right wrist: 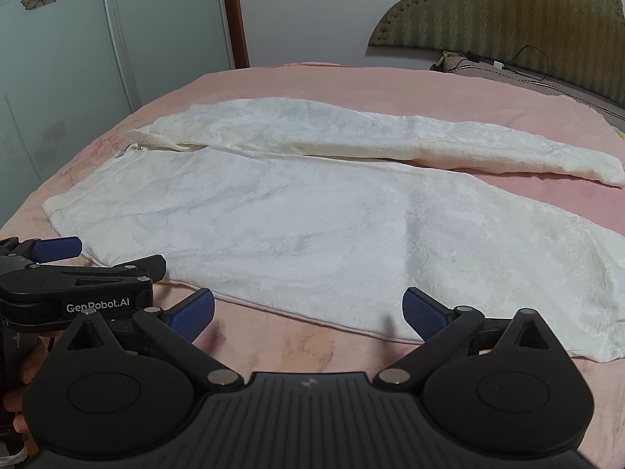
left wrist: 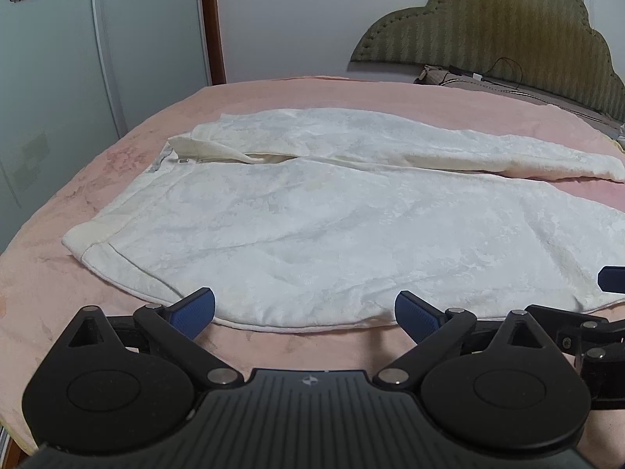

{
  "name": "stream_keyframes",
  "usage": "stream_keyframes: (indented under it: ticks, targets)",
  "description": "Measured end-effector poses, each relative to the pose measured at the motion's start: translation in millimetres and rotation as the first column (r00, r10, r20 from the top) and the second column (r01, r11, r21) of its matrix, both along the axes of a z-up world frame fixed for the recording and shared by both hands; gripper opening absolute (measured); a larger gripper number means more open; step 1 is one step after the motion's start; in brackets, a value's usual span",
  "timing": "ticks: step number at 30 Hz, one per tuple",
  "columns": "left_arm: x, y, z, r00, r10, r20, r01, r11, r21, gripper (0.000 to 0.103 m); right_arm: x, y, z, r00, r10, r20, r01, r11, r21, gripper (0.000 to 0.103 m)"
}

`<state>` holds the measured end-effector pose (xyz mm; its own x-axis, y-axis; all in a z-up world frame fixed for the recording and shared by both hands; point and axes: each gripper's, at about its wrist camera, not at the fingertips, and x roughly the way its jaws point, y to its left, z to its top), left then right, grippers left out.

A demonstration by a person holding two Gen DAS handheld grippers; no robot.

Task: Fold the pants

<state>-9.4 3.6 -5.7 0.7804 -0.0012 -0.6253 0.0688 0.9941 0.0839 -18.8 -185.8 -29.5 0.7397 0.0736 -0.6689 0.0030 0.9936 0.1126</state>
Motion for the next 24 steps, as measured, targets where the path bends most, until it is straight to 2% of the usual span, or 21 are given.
stream_keyframes:
  ticks: [12,24]
  targets:
    - [0.3,-0.7,-1.3,0.999,-0.037,-0.002,0.037,0.999,-0.009,0.100,-1.4,5.5,0.1,1.000,0.012,0.011,-0.012,1.000,-0.028,0.103]
    - [0.0,-3.4,-3.5,1.000,-0.022,0.003,0.022,1.000,0.009,0.100,-3.4,5.2,0.7,1.000,0.010,0.016,-0.009,1.000,-0.016,0.103]
